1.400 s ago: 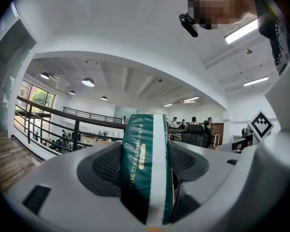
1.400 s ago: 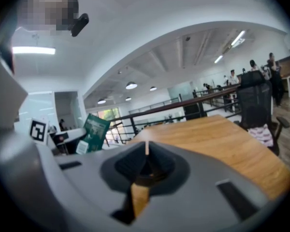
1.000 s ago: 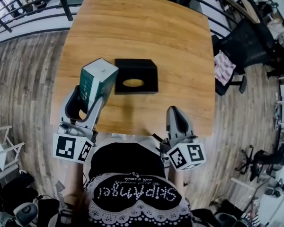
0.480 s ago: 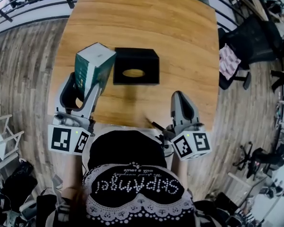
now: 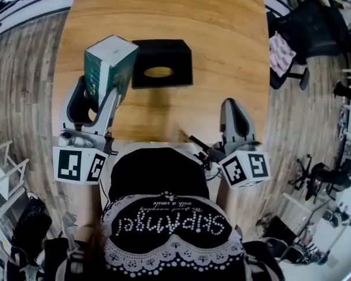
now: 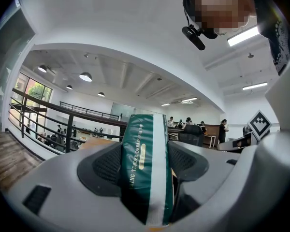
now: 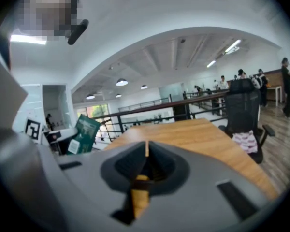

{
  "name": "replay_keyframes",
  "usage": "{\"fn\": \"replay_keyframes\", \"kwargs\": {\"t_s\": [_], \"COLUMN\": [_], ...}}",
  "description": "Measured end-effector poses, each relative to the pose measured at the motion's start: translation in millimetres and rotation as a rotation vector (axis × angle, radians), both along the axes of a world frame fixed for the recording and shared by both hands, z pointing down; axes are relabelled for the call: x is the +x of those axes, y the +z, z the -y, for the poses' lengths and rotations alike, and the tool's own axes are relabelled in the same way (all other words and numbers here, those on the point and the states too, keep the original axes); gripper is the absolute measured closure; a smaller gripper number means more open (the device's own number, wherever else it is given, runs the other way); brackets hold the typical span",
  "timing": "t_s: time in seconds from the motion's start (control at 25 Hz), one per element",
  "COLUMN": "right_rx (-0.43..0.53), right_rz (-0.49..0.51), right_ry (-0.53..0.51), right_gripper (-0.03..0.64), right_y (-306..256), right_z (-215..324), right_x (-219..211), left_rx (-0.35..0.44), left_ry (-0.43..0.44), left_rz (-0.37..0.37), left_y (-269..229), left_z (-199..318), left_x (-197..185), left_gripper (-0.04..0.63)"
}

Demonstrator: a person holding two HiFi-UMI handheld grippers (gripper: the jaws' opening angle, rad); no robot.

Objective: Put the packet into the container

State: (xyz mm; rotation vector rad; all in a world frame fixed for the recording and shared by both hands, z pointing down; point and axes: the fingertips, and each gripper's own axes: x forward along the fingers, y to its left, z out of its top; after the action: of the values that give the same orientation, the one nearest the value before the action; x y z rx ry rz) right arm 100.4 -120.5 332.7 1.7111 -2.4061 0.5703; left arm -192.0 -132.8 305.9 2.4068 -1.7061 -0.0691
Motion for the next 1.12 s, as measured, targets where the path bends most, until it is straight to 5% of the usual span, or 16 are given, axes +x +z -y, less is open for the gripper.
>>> {"fn": "replay_keyframes", "kwargs": {"t_s": [1.12], "right_rx": [0.012], "right_rz": [-0.004], "right_ry": [0.056], "right_gripper": [0.577], "right_y": [-7.9], "right_z": [-4.7], "right_x": [30.4], "left_rx": [0.041], "left_ry": [-0.029], "left_rz": [0.000], "left_y": [-11.3], "left_z": [8.3], "left_x": [-0.2], "left_gripper": [0.265]}}
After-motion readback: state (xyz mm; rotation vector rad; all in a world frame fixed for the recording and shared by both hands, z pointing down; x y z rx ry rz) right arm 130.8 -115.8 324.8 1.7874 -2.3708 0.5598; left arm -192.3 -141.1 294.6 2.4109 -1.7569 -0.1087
